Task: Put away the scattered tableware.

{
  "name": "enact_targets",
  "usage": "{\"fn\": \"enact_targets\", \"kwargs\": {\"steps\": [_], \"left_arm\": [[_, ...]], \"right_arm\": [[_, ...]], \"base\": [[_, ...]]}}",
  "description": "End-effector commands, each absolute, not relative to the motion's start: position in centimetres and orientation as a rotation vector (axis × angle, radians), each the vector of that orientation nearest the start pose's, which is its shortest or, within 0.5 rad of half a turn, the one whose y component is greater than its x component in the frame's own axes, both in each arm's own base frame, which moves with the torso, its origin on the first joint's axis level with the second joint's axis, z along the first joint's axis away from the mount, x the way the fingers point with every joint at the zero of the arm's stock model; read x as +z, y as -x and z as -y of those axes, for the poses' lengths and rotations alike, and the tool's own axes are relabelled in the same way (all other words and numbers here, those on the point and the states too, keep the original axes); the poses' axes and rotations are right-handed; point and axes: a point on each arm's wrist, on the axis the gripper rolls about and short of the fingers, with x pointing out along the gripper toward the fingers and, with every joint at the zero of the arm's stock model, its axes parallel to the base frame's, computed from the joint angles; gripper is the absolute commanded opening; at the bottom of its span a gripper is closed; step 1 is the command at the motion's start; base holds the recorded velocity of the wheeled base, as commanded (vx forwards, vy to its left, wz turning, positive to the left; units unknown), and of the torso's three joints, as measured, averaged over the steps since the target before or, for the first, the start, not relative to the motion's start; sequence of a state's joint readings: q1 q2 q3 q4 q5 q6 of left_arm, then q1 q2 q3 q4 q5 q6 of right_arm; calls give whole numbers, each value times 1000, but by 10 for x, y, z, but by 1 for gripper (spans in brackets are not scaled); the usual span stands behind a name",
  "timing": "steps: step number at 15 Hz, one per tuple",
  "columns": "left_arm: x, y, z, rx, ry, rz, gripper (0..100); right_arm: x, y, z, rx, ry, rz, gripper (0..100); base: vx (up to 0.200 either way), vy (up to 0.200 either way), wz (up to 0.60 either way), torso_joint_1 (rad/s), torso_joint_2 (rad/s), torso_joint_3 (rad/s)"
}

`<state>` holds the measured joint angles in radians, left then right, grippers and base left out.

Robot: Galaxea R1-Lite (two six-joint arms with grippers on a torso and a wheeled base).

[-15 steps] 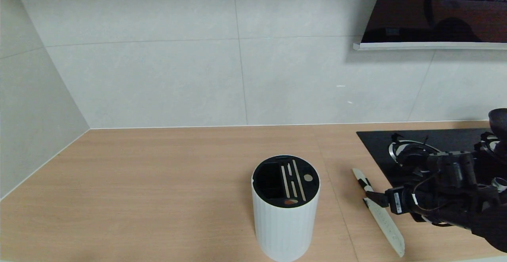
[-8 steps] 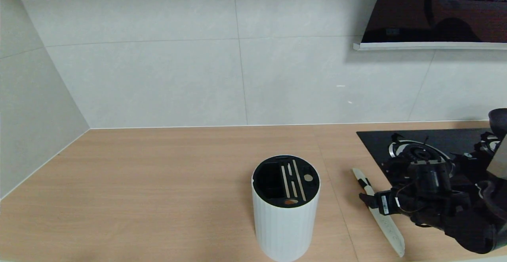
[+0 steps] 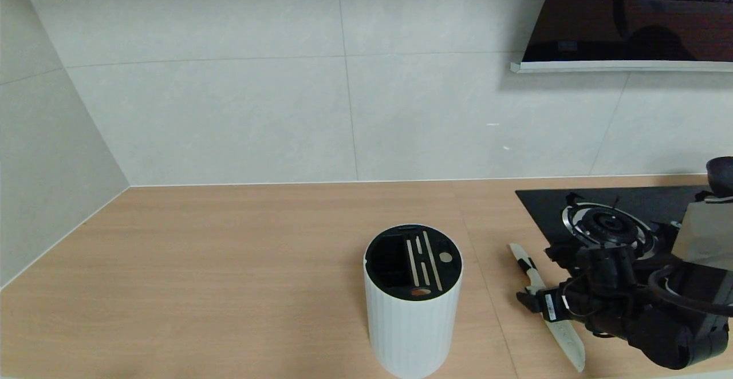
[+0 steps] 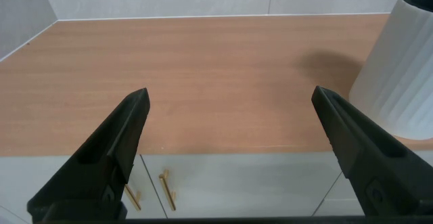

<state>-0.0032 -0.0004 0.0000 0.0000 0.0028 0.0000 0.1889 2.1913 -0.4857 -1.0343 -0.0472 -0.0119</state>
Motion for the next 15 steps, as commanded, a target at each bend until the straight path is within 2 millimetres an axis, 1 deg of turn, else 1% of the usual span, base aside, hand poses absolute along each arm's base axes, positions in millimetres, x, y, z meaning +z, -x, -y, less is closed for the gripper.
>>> {"fn": "enact_targets", "kwargs": {"steps": [1, 4, 8, 14, 15], "left_arm": [[75, 23, 0, 0, 0, 0, 100], [76, 23, 0, 0, 0, 2, 100], [75, 23, 0, 0, 0, 0, 100], [75, 23, 0, 0, 0, 0, 100], [75, 23, 0, 0, 0, 0, 100]], "right_arm": [[-7, -301, -56, 138, 93, -676, 100], [-7, -303, -57, 134, 94, -673, 100], [-12, -306, -56, 116, 99, -677, 100], [-15, -306, -56, 111, 103, -687, 100], [-16, -306, -56, 111, 104, -689, 0]], "base": [[0, 0, 0, 0, 0, 0], [0, 0, 0, 0, 0, 0], [0, 0, 0, 0, 0, 0], [0, 0, 0, 0, 0, 0], [0, 0, 0, 0, 0, 0]]}}
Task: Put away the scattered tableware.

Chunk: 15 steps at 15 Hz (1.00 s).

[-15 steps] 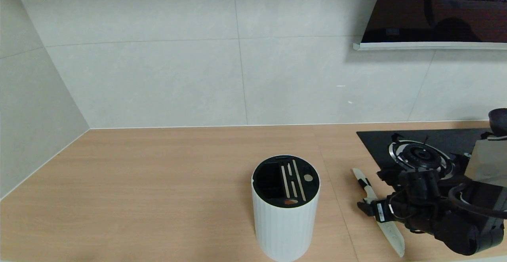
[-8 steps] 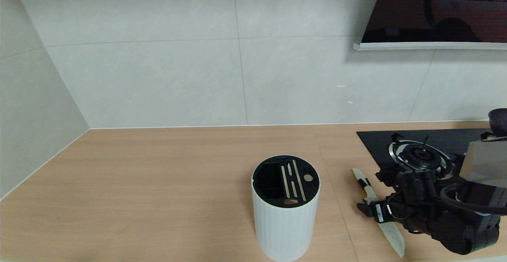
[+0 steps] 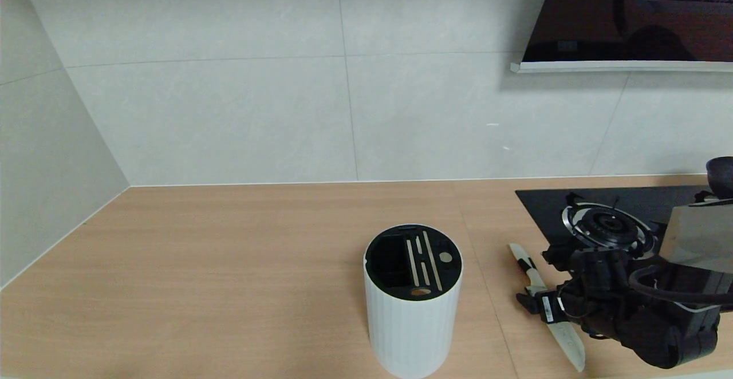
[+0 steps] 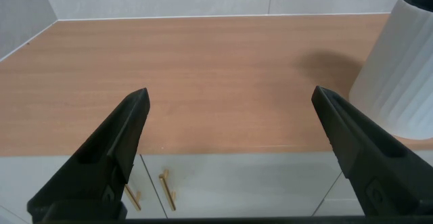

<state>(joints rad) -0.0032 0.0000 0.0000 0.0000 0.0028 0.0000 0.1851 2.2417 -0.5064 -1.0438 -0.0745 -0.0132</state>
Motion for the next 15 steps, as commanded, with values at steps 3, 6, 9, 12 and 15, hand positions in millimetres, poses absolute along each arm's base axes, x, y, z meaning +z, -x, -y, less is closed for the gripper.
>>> {"fn": "enact_targets", "kwargs": {"steps": [3, 6, 9, 12, 15], "left_arm": [[75, 23, 0, 0, 2, 0, 100], [75, 23, 0, 0, 0, 0, 100], [75, 23, 0, 0, 0, 0, 100], [75, 23, 0, 0, 0, 0, 100], [75, 23, 0, 0, 0, 0, 100]], "right_arm": [[-16, -306, -56, 110, 102, -690, 0], [-15, -306, -56, 110, 102, -689, 0], [-12, -306, -56, 110, 101, -680, 0], [4, -304, -56, 112, 90, -631, 0], [35, -297, -61, 120, 84, -539, 0]], "base": [[0, 0, 0, 0, 0, 0], [0, 0, 0, 0, 0, 0], [0, 0, 0, 0, 0, 0], [0, 0, 0, 0, 0, 0], [0, 0, 0, 0, 0, 0]]}}
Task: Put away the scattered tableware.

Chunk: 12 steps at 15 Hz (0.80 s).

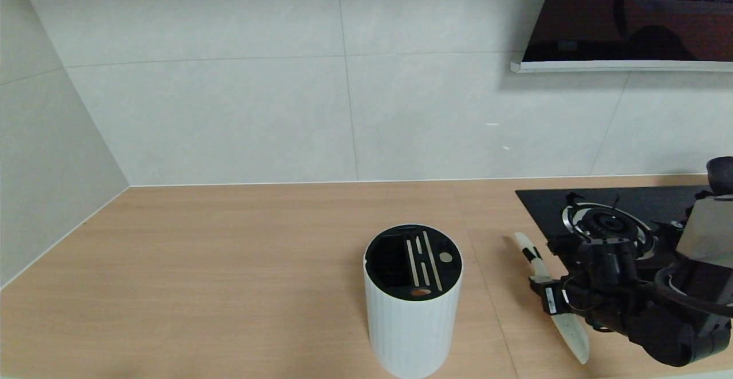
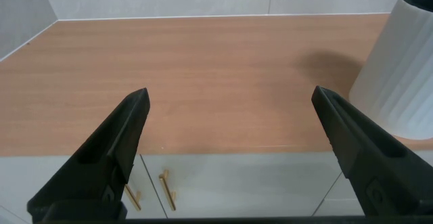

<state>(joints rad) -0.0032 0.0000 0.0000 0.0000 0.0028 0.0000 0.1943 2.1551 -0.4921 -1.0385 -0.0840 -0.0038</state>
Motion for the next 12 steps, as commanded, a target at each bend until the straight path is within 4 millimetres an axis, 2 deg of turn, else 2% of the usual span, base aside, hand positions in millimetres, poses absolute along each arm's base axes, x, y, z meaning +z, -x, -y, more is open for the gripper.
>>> {"fn": "enact_targets", "kwargs": {"steps": [1, 2, 3, 4, 5, 8, 12], "left_arm": [[75, 23, 0, 0, 0, 0, 100], [75, 23, 0, 0, 0, 0, 100], [75, 23, 0, 0, 0, 0, 100], [75, 23, 0, 0, 0, 0, 100], [75, 23, 0, 0, 0, 0, 100], [75, 23, 0, 0, -2, 0, 100], [75, 23, 0, -2, -6, 0, 100]], "right_arm": [[43, -293, -62, 121, 83, -516, 0], [62, -285, -66, 140, 78, -460, 0], [66, -283, -68, 147, 77, -448, 0], [91, -269, -77, 184, 51, -371, 0], [102, -259, -82, 202, 41, -331, 0], [129, -231, -93, 266, 39, -232, 0], [154, -209, -101, 332, 36, -130, 0]], "base": [[0, 0, 0, 0, 0, 0], [0, 0, 0, 0, 0, 0], [0, 0, 0, 0, 0, 0], [0, 0, 0, 0, 0, 0], [0, 0, 0, 0, 0, 0], [0, 0, 0, 0, 0, 0], [0, 0, 0, 0, 0, 0]]}}
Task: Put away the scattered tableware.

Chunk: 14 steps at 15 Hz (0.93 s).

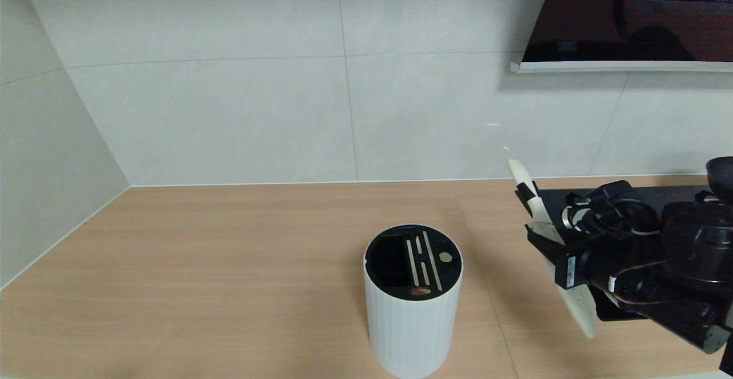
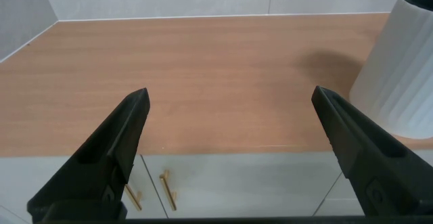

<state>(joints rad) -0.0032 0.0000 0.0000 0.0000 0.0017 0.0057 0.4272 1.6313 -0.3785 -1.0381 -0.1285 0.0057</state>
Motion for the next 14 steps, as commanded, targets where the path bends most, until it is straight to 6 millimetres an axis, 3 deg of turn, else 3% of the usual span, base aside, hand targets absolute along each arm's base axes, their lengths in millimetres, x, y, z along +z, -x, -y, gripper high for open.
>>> {"fn": "enact_targets", "kwargs": {"steps": [1, 4, 6, 9, 11, 14], "left_arm": [[75, 23, 0, 0, -5, 0, 100], [78, 23, 0, -3, -3, 23, 100], [98, 28, 0, -26, -6, 114, 100], [124, 27, 4, -181, -5, -18, 100], [149, 11, 6, -291, 10, -106, 100], [190, -23, 8, -367, 31, -185, 100]], "right_arm": [[157, -207, -103, 341, 33, -121, 0], [165, -205, -105, 355, 20, -91, 0], [173, -209, -108, 355, 8, -64, 0], [191, -223, -115, 357, -6, -32, 0], [210, -238, -123, 368, -13, -45, 0], [221, -262, -136, 369, -8, -62, 0]], "base": [[0, 0, 0, 0, 0, 0], [0, 0, 0, 0, 0, 0], [0, 0, 0, 0, 0, 0], [0, 0, 0, 0, 0, 0], [0, 0, 0, 0, 0, 0], [0, 0, 0, 0, 0, 0]]}}
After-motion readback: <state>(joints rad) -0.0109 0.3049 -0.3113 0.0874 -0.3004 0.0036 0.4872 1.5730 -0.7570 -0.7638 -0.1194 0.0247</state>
